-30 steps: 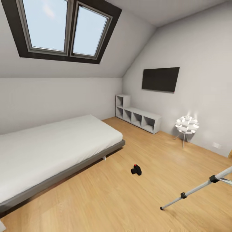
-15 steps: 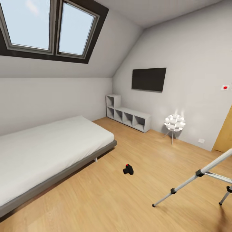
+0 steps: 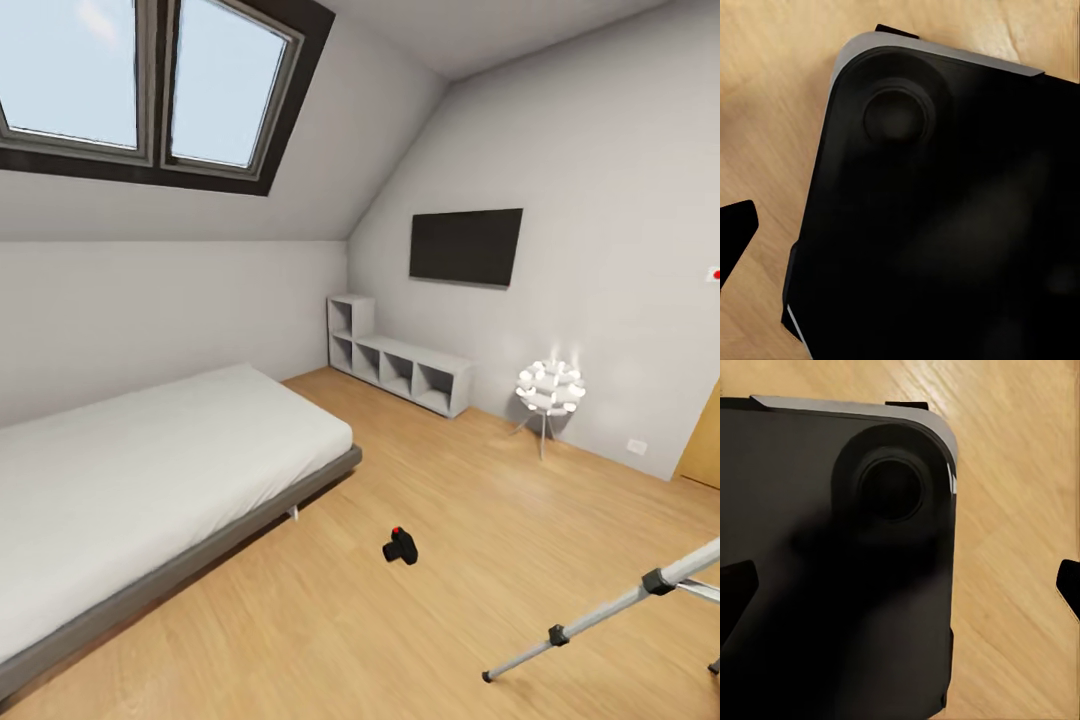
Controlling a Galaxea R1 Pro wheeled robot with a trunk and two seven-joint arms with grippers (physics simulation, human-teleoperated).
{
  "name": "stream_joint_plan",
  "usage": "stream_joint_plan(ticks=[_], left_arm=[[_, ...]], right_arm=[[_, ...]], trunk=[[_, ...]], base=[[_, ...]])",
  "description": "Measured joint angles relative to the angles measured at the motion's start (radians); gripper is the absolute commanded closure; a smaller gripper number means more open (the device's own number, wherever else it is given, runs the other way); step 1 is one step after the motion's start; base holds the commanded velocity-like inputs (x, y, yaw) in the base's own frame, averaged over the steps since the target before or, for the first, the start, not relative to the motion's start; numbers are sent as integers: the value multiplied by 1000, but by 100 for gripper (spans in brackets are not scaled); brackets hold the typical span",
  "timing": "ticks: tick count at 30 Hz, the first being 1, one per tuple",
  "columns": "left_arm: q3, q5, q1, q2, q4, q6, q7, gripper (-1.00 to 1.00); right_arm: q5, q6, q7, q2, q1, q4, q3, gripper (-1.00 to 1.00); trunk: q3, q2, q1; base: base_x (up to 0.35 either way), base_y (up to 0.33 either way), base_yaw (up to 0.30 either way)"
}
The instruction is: Attach the digital camera to the camera tripod in the bedroom.
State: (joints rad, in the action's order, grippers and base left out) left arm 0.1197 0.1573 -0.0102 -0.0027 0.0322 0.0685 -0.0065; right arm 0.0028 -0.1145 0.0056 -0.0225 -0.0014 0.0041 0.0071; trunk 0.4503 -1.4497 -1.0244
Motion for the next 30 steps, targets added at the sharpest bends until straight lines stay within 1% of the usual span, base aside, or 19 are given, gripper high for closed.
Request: stream_joint_plan(ticks=[25, 30], left_arm=[[0, 1, 0, -1, 0, 2, 1, -100], [0, 1, 0, -1, 0, 3, 1, -100]], right_arm=[[0, -2, -1, 0, 0, 0, 0, -100], [0, -2, -1, 0, 0, 0, 0, -100]], trunk=[[0, 0, 0], [0, 0, 0]], base=[[316, 0, 0], [185, 0, 0]])
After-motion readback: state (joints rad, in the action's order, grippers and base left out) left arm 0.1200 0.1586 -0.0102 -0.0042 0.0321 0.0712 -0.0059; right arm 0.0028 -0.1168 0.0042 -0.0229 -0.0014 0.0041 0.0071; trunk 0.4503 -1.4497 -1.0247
